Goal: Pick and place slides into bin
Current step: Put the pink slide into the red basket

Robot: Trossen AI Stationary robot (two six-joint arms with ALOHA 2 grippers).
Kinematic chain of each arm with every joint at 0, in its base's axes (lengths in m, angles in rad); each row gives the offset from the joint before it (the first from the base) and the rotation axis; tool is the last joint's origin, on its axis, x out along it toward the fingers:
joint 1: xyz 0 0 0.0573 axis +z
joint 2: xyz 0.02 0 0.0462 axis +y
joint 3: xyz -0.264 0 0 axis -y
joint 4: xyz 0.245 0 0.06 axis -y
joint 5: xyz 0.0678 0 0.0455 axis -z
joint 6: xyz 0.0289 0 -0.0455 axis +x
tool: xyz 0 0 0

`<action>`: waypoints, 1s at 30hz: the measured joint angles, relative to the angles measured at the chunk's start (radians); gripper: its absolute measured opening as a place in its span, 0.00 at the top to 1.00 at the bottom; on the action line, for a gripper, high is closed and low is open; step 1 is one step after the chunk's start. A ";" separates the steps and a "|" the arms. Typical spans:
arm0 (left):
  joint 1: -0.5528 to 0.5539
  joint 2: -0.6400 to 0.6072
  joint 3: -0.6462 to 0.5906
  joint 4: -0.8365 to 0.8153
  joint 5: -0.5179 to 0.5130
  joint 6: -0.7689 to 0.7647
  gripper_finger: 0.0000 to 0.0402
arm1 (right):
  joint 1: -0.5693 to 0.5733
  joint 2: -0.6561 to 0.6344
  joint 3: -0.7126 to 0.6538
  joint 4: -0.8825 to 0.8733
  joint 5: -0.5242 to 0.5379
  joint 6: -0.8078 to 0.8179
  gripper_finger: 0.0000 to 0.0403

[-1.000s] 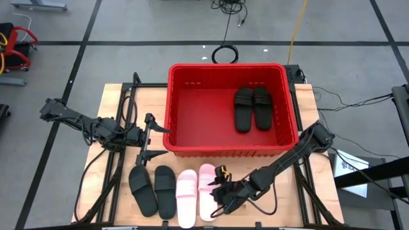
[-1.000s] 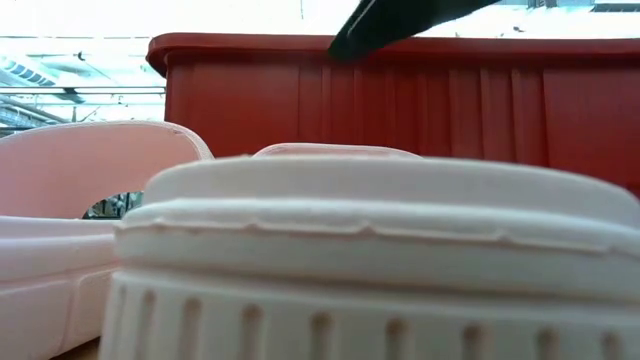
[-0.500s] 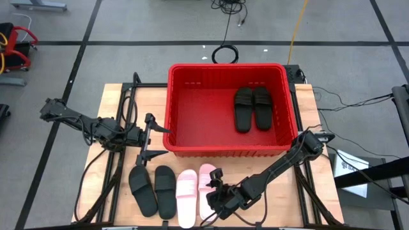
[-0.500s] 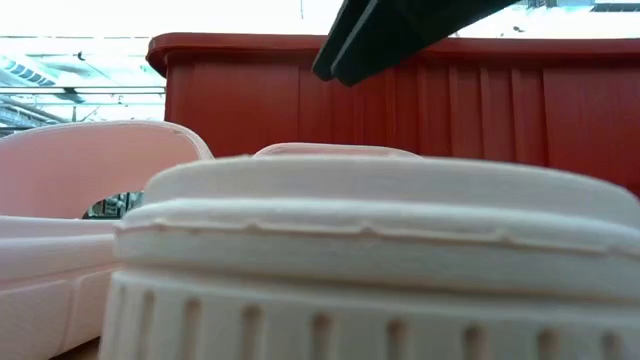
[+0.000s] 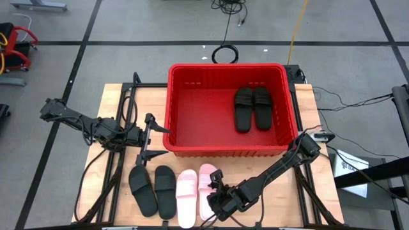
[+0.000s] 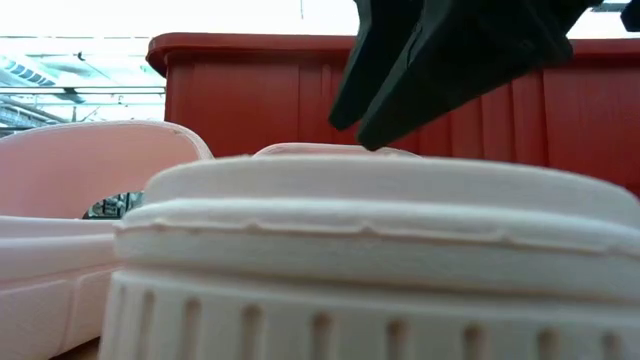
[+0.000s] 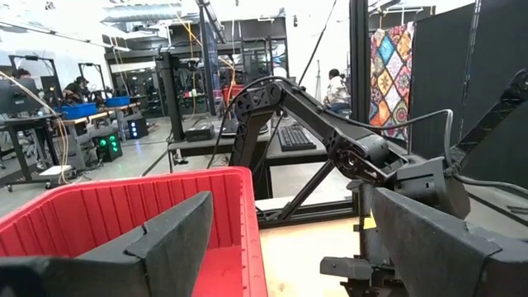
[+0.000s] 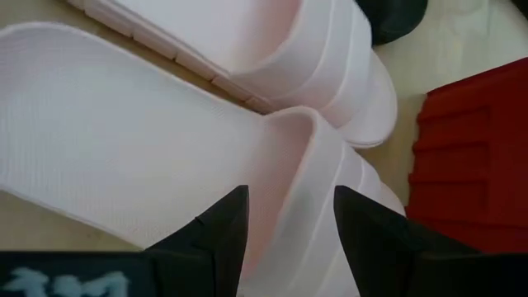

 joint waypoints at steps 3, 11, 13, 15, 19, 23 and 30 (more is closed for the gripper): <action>0.000 0.000 0.000 -0.001 0.000 0.000 0.15 | 0.000 0.000 0.000 -0.003 0.022 0.001 0.57; 0.000 0.000 0.000 -0.004 0.000 0.000 0.15 | -0.003 0.046 -0.001 -0.011 0.051 -0.035 0.58; 0.000 0.000 0.000 -0.003 0.000 0.000 0.15 | -0.008 0.055 -0.001 -0.010 0.053 -0.038 0.58; 0.000 0.000 0.000 -0.002 0.000 0.000 0.15 | -0.015 0.063 -0.001 -0.006 0.080 -0.029 0.57; 0.000 0.000 0.000 -0.003 0.000 0.000 0.15 | -0.023 0.062 -0.001 -0.008 0.104 -0.013 0.58; 0.000 0.000 0.000 -0.003 0.000 0.000 0.15 | -0.023 0.060 -0.001 -0.013 0.101 -0.017 0.59; 0.000 0.000 0.000 -0.003 0.000 0.000 0.15 | -0.022 0.059 -0.001 -0.034 0.088 -0.011 0.77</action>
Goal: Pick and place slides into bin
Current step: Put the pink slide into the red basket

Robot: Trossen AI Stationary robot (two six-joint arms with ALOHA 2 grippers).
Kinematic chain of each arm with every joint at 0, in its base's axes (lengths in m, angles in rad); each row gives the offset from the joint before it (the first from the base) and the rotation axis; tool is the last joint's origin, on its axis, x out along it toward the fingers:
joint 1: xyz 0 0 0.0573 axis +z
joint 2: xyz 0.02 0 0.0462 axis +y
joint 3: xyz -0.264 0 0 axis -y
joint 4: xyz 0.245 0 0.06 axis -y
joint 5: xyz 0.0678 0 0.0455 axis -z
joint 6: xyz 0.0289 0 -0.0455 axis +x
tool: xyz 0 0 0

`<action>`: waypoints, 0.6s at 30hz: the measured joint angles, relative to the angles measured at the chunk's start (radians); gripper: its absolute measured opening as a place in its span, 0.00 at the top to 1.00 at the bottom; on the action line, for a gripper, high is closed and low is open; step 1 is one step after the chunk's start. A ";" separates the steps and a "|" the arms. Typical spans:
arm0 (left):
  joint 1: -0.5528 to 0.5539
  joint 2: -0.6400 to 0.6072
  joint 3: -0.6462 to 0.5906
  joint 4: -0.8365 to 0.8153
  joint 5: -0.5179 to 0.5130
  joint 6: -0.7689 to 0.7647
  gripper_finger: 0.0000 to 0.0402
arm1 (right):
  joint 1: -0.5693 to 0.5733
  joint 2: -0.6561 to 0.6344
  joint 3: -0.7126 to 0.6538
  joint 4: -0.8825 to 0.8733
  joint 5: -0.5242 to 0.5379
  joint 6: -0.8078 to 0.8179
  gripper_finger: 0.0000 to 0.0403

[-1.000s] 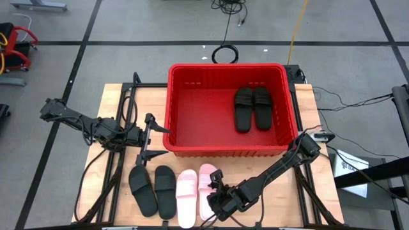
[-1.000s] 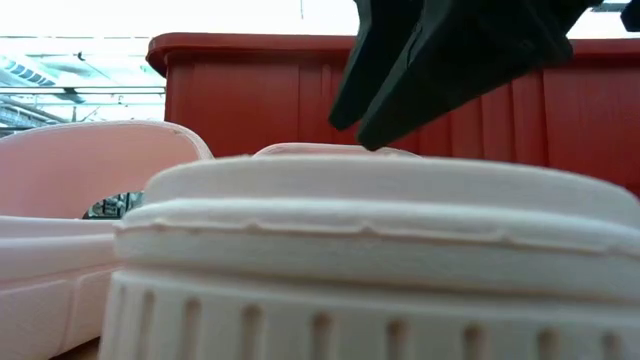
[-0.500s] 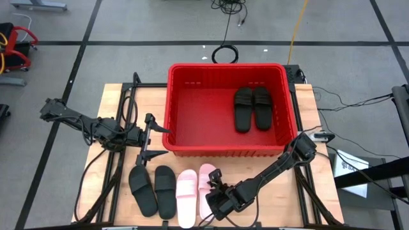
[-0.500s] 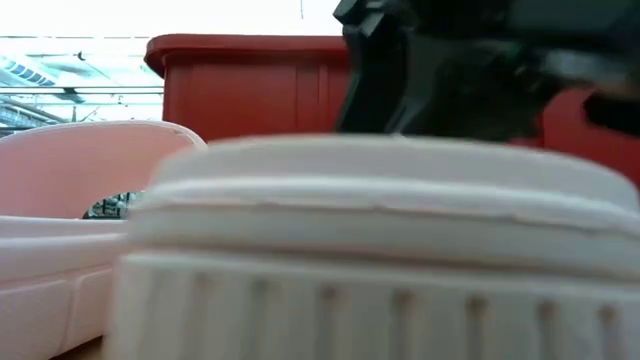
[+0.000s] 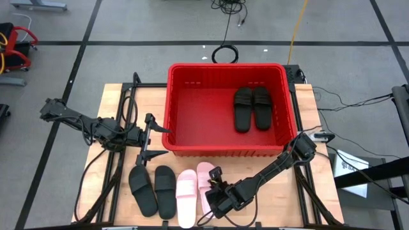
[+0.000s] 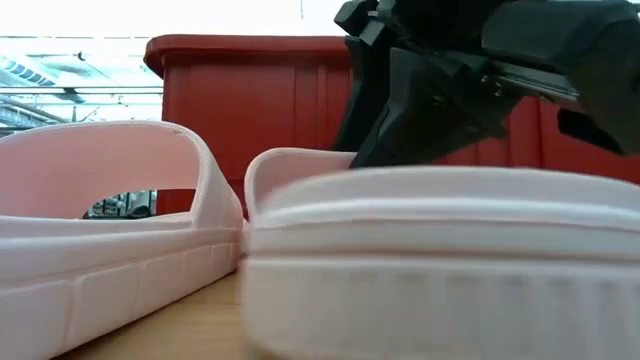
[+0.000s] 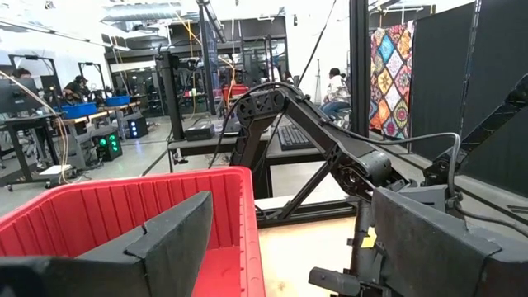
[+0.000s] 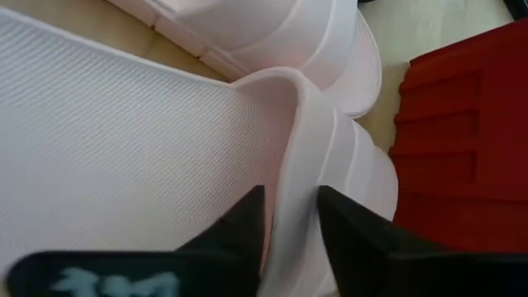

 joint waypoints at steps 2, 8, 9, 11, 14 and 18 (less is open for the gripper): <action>0.000 0.000 0.000 0.000 0.000 0.000 0.15 | 0.000 0.000 0.000 0.000 -0.026 0.001 0.85; 0.000 0.000 0.000 0.000 0.000 0.000 0.15 | -0.001 -0.001 0.000 0.000 -0.040 0.001 0.97; 0.000 0.000 0.000 0.000 0.000 0.000 0.15 | -0.001 -0.001 0.000 0.000 -0.040 0.001 0.97; 0.000 0.000 0.000 0.000 0.000 0.000 0.15 | -0.001 -0.001 0.000 0.001 -0.041 0.001 0.96; 0.000 0.000 0.000 0.000 0.000 0.000 0.15 | -0.001 -0.001 0.000 0.001 -0.042 0.002 0.98; 0.000 0.000 0.000 0.000 0.000 0.000 0.15 | -0.001 -0.001 0.000 0.001 -0.043 0.002 0.98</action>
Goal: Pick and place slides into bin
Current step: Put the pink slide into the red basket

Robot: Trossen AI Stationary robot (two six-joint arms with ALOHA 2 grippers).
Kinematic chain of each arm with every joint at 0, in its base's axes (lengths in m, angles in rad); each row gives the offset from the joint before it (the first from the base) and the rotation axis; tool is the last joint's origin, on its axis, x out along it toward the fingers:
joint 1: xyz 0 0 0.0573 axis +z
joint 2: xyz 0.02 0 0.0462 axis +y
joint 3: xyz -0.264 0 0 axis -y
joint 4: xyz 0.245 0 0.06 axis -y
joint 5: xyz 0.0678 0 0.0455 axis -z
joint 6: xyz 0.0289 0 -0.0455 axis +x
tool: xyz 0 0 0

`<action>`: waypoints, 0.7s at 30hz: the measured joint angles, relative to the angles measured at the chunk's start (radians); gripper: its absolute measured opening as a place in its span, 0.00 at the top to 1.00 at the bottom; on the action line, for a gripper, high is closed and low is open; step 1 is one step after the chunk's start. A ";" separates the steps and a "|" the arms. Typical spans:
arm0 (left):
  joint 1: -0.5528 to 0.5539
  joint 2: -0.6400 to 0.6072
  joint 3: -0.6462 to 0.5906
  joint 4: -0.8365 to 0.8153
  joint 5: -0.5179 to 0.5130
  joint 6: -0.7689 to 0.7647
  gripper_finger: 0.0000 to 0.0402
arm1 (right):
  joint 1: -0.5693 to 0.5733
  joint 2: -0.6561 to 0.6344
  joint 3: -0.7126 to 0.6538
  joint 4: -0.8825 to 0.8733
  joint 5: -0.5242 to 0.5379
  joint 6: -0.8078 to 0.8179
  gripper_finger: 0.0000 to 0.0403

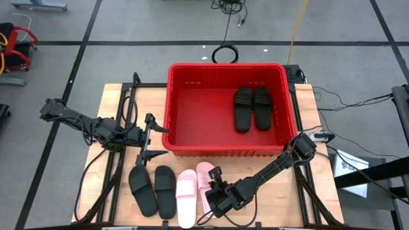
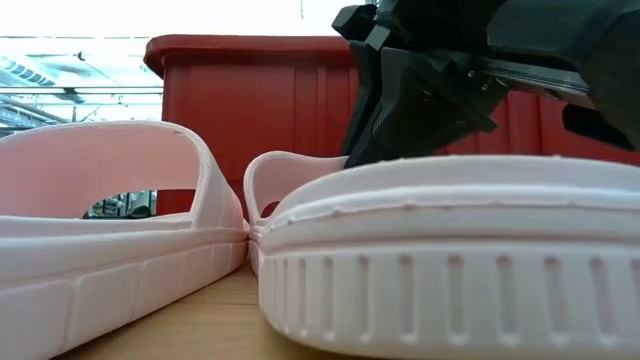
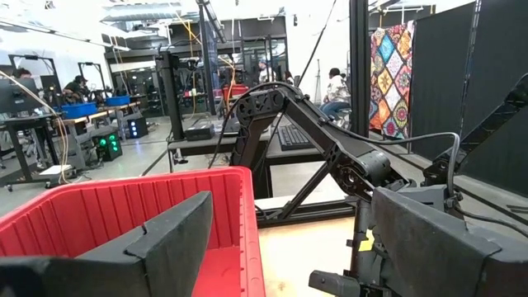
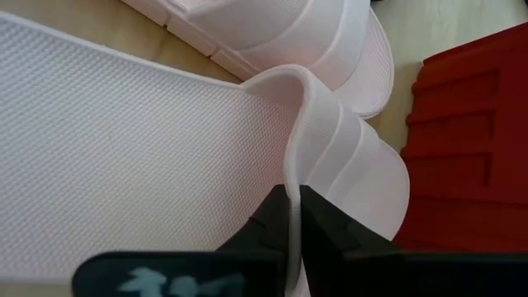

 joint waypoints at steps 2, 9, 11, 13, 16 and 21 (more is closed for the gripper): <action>0.000 0.000 0.000 0.000 0.000 0.000 0.15 | 0.000 0.000 0.000 0.000 0.000 0.000 0.98; 0.000 0.000 0.000 0.000 0.000 -0.001 0.15 | 0.000 -0.006 0.000 0.001 -0.003 0.000 0.99; 0.000 0.000 0.000 0.000 0.000 -0.002 0.15 | 0.002 -0.016 0.000 -0.005 -0.003 0.000 0.99; 0.000 0.000 0.000 0.000 0.000 -0.002 0.15 | 0.005 -0.028 0.000 -0.001 -0.005 0.005 0.99; 0.000 0.000 0.000 0.000 0.000 -0.003 0.15 | 0.014 -0.053 0.000 -0.004 -0.009 0.022 0.99; 0.000 0.000 0.000 0.000 0.000 -0.003 0.15 | 0.036 -0.090 0.000 -0.011 -0.010 0.026 0.99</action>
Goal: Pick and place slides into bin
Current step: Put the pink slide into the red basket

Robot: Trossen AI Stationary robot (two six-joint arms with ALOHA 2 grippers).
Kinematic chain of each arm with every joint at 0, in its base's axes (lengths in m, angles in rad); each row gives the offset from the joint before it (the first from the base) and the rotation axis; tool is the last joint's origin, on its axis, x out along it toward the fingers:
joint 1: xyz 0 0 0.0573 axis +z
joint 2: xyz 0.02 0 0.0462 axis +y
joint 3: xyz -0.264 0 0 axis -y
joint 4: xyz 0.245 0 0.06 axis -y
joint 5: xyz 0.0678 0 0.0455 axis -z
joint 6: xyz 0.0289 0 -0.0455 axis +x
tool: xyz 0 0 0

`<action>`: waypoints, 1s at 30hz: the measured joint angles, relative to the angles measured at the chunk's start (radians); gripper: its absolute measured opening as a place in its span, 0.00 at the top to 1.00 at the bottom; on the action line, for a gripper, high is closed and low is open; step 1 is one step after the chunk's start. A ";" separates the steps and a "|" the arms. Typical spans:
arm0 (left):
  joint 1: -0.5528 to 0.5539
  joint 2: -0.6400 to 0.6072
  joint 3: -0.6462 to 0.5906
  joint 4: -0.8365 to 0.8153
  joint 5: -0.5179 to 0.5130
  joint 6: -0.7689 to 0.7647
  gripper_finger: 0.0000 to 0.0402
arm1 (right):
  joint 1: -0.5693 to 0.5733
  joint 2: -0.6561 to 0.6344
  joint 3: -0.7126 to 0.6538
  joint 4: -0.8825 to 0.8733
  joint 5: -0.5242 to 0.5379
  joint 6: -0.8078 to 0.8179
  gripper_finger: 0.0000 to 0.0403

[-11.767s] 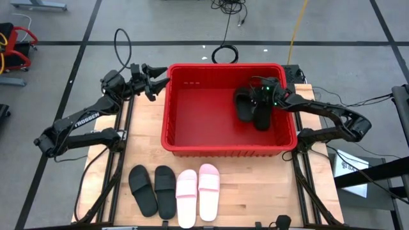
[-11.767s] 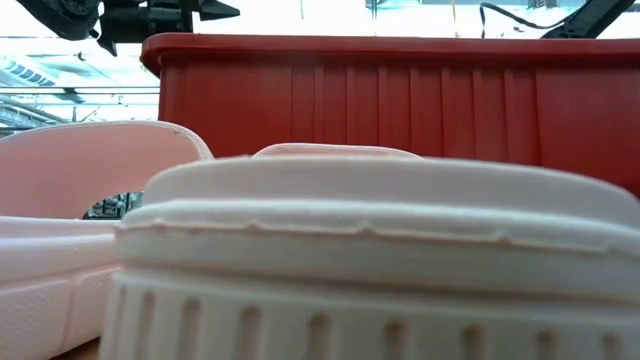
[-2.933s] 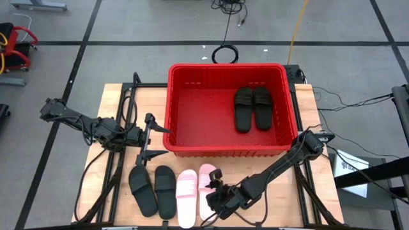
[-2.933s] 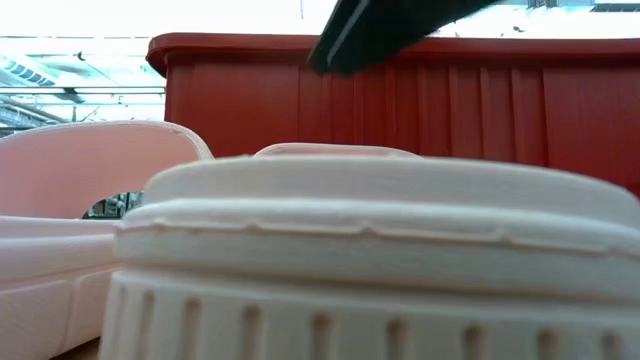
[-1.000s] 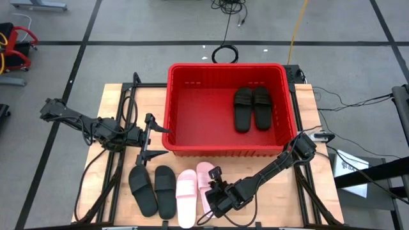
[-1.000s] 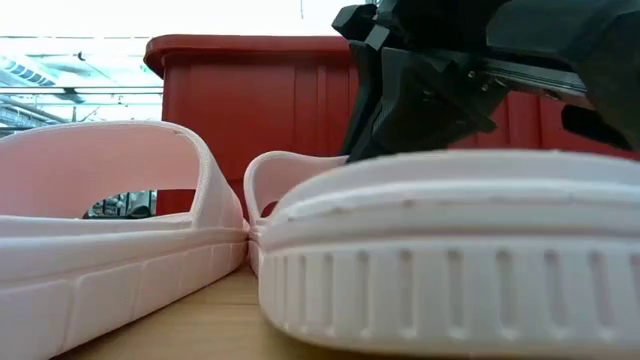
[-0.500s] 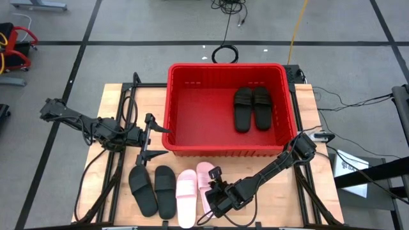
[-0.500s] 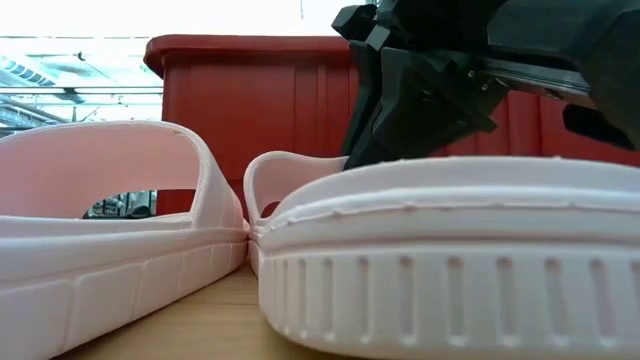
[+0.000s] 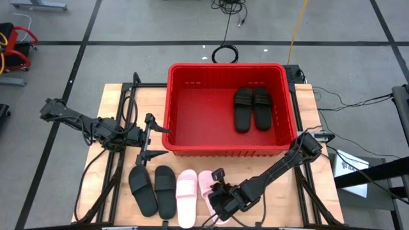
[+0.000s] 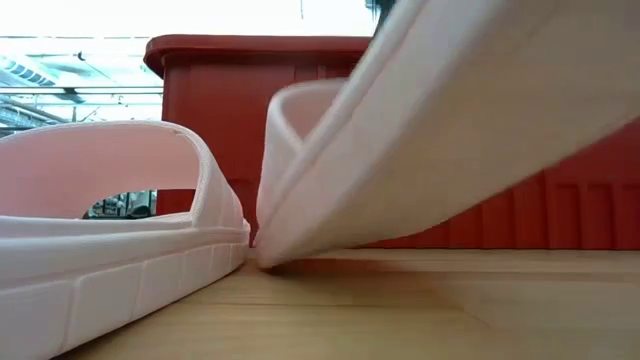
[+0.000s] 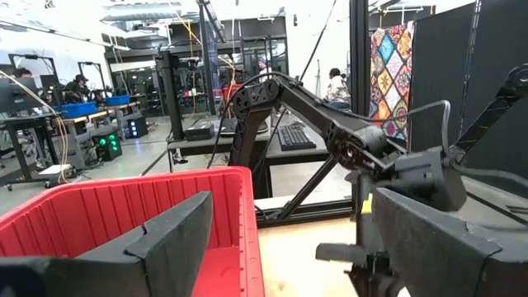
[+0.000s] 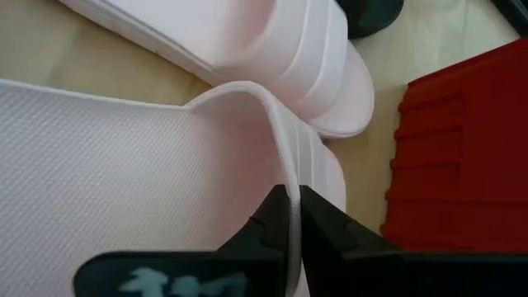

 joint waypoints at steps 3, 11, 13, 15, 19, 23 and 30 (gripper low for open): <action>0.000 0.000 0.000 0.000 0.000 -0.001 0.15 | 0.012 -0.023 0.000 0.001 0.004 0.000 0.99; 0.000 0.000 0.000 0.000 0.000 -0.005 0.15 | 0.046 -0.087 0.000 0.003 0.009 0.000 0.99; 0.000 0.000 0.000 0.000 0.000 -0.005 0.15 | 0.054 -0.103 0.000 0.003 0.009 0.000 0.99; 0.000 0.000 0.000 0.000 0.000 -0.005 0.15 | 0.060 -0.119 0.000 0.006 0.009 0.000 0.99; 0.000 0.000 0.000 0.000 0.000 -0.005 0.15 | 0.069 -0.157 0.000 0.009 0.011 -0.001 0.99; 0.000 0.000 0.000 0.000 0.000 -0.005 0.15 | 0.072 -0.194 0.000 0.012 0.012 -0.002 0.99; 0.000 0.000 0.000 -0.001 0.000 -0.008 0.15 | 0.066 -0.250 0.000 0.011 0.019 -0.043 0.99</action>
